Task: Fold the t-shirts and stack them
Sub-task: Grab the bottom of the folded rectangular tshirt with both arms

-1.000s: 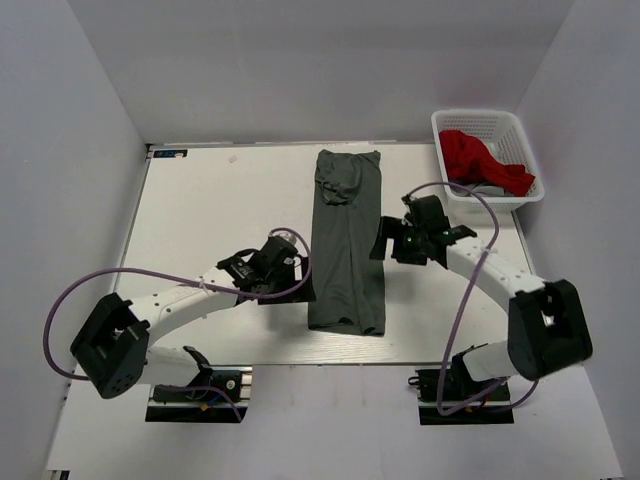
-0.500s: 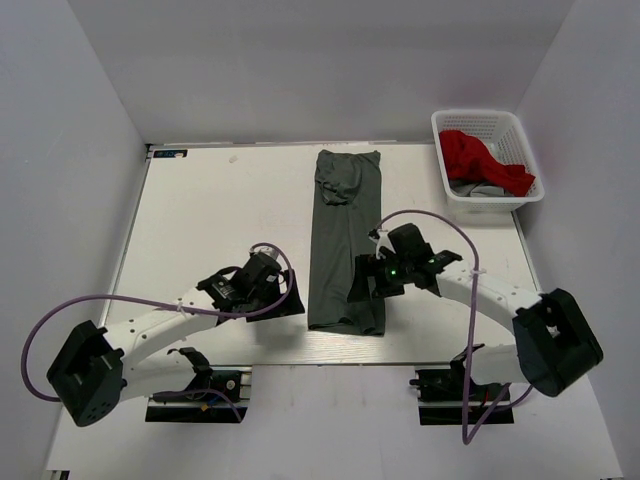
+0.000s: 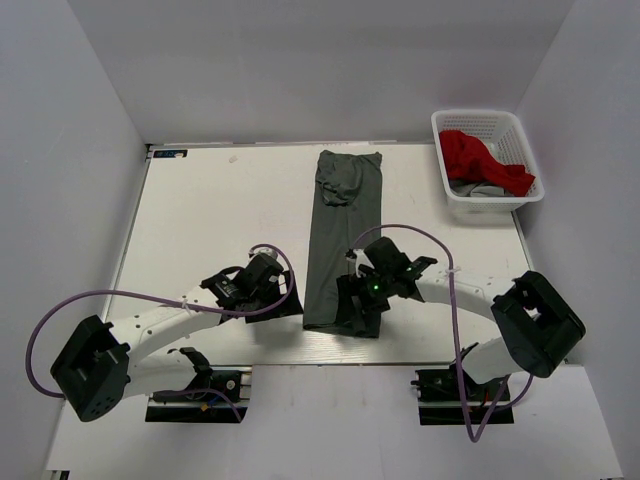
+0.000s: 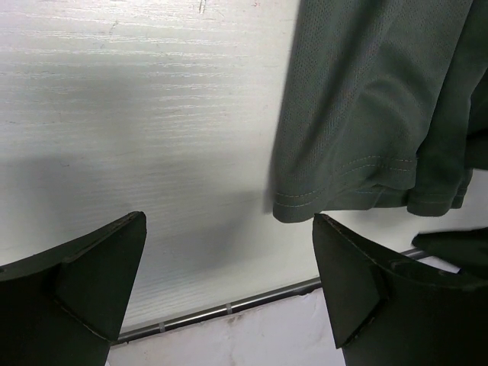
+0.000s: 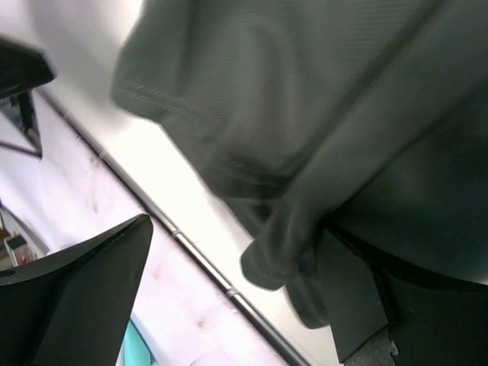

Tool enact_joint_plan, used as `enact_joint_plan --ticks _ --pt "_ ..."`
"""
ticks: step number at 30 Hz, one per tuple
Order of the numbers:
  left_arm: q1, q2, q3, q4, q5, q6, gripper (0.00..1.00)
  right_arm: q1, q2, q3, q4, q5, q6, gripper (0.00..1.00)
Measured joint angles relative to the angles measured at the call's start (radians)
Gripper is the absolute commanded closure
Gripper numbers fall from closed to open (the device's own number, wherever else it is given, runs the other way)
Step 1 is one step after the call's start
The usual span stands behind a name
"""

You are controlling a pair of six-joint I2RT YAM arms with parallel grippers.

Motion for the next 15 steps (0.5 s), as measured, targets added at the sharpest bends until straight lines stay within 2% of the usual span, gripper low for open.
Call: enact_joint_plan --ticks 6,15 --pt "0.000 0.003 0.000 0.009 0.000 0.000 0.00 0.069 0.009 0.082 -0.014 0.003 0.011 0.10" --pt "0.000 -0.021 -0.012 -0.005 -0.001 -0.018 0.00 0.121 0.113 0.194 -0.060 0.063 0.014 0.10"
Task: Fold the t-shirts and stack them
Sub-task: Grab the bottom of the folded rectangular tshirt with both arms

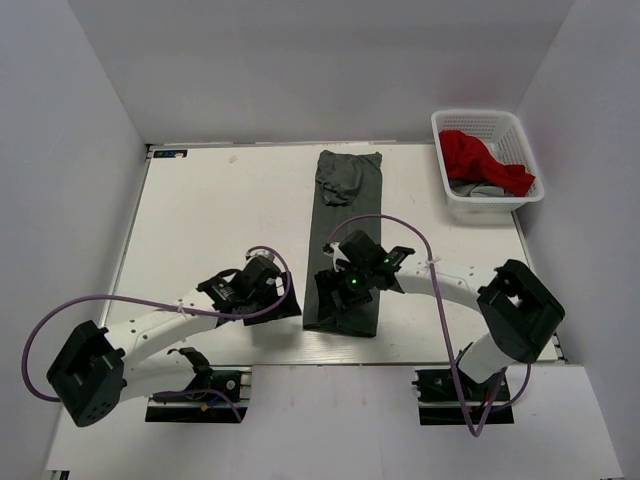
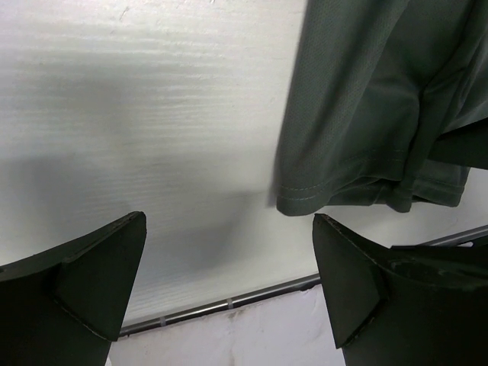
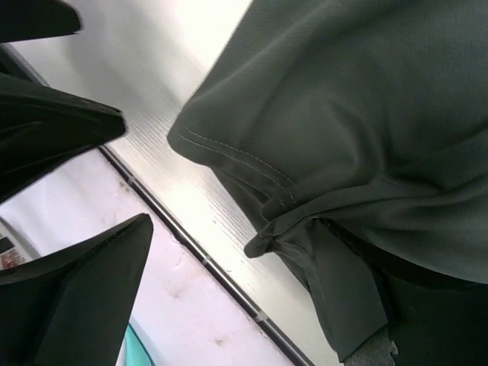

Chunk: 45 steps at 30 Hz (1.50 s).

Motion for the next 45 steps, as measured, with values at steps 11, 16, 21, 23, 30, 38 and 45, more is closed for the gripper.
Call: enact_joint_plan --ticks 11,16,21,23,30,38,45 --pt "-0.014 0.050 -0.011 0.016 0.007 0.011 0.00 0.002 -0.188 0.002 -0.241 0.325 0.084 0.10" --pt "-0.016 0.143 0.011 0.075 0.043 0.039 0.07 -0.018 -0.333 -0.103 -0.325 0.444 0.190 0.13" --pt "-0.016 0.203 0.027 0.177 0.098 0.057 0.18 -0.049 -0.370 -0.206 -0.332 0.435 0.242 0.13" --pt "-0.016 0.233 0.037 0.212 0.122 0.060 0.27 -0.053 -0.345 -0.228 -0.326 0.410 0.249 0.13" --pt "-0.027 0.296 0.035 0.292 0.193 0.072 0.58 -0.069 -0.294 -0.278 -0.201 0.265 0.262 0.26" --pt "-0.040 0.299 0.020 0.307 0.226 0.075 0.60 -0.071 -0.276 -0.305 -0.112 0.197 0.264 0.54" --pt "-0.042 0.299 0.027 0.286 0.228 0.070 0.54 -0.075 -0.270 -0.317 -0.093 0.190 0.258 1.00"
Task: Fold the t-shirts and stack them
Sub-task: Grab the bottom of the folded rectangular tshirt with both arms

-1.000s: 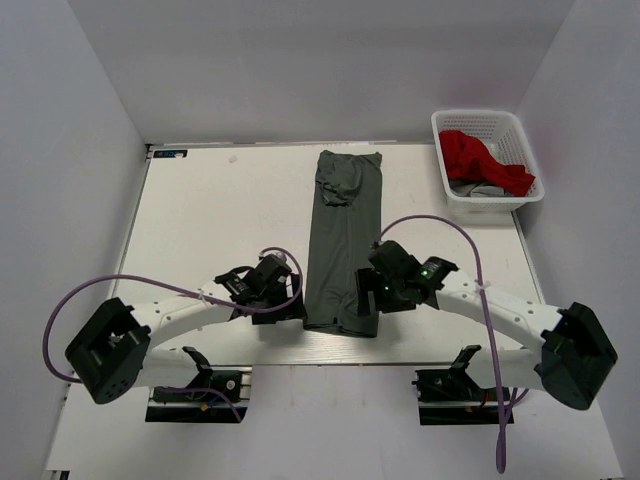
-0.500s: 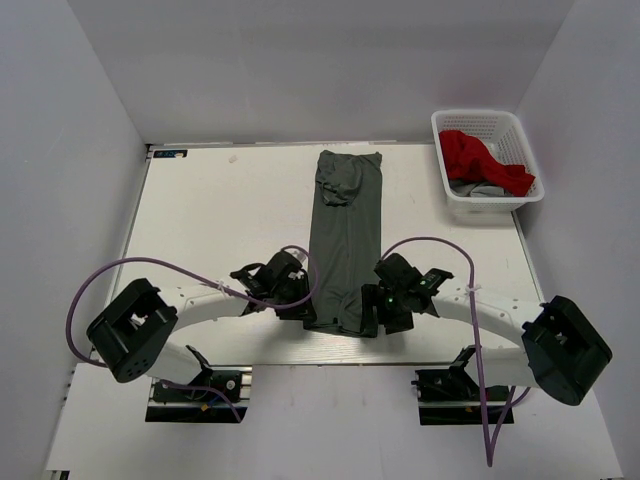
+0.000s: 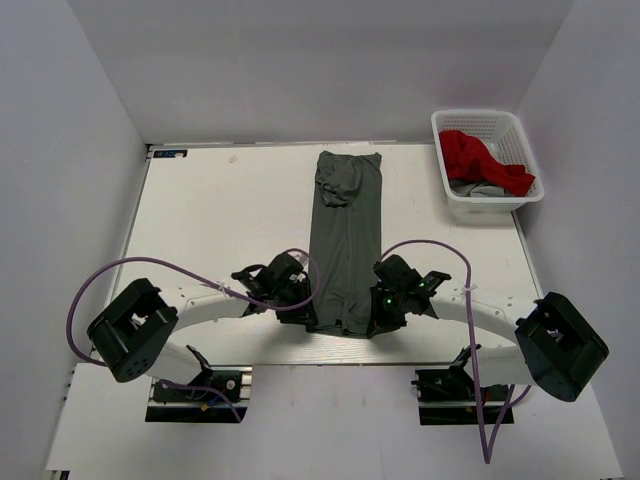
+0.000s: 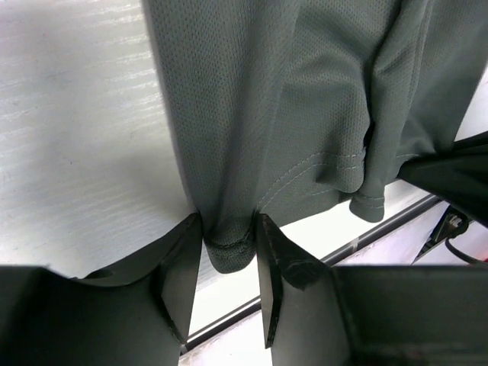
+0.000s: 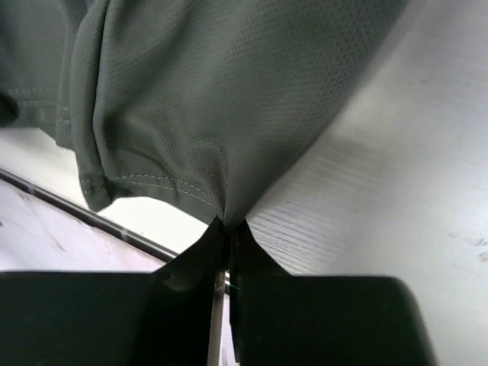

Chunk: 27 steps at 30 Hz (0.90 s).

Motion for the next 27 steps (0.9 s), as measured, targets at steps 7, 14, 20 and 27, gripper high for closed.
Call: enact_joint_plan --ticks 7,14,20,27 --pt "-0.002 -0.032 -0.008 -0.056 0.005 0.003 0.53 0.000 0.000 0.000 0.002 -0.005 0.006 1.00" --pt "-0.011 -0.033 -0.026 -0.029 0.043 0.006 0.55 -0.001 0.006 0.000 0.015 -0.019 -0.004 1.00" --pt "-0.011 0.012 -0.021 0.010 0.069 0.004 1.00 -0.001 0.011 0.000 0.028 -0.035 -0.023 1.00" --pt "-0.013 0.027 0.007 -0.003 0.056 0.027 1.00 -0.001 -0.029 0.002 0.021 -0.023 -0.046 1.00"
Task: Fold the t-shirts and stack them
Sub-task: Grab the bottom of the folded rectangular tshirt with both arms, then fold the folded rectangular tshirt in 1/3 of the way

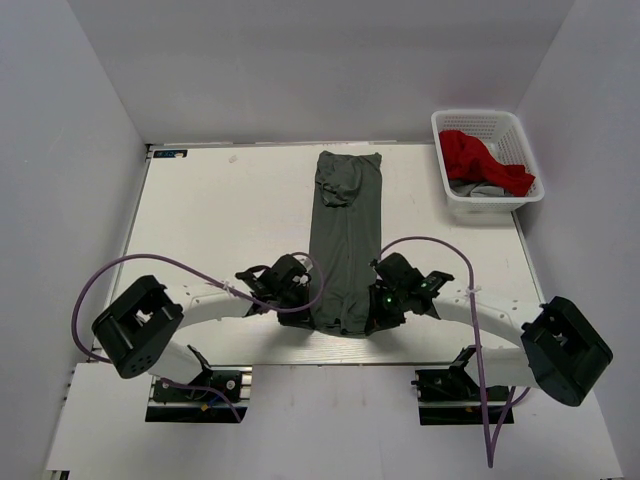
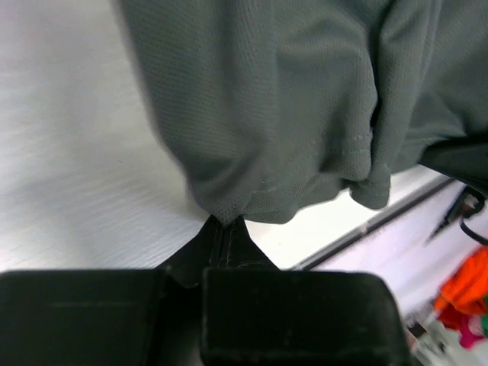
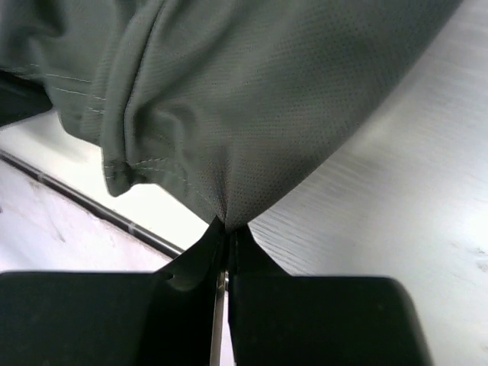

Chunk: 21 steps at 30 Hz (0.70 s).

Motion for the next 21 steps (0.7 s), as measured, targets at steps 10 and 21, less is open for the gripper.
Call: enact_joint_plan --ticks 10,21 --pt "0.012 -0.013 0.198 -0.122 -0.131 0.046 1.00 -0.061 0.045 0.230 -0.155 0.156 -0.028 1.00" --pt "0.096 0.260 0.698 -0.236 -0.381 0.107 1.00 -0.196 0.288 0.599 -0.209 0.349 -0.084 1.00"
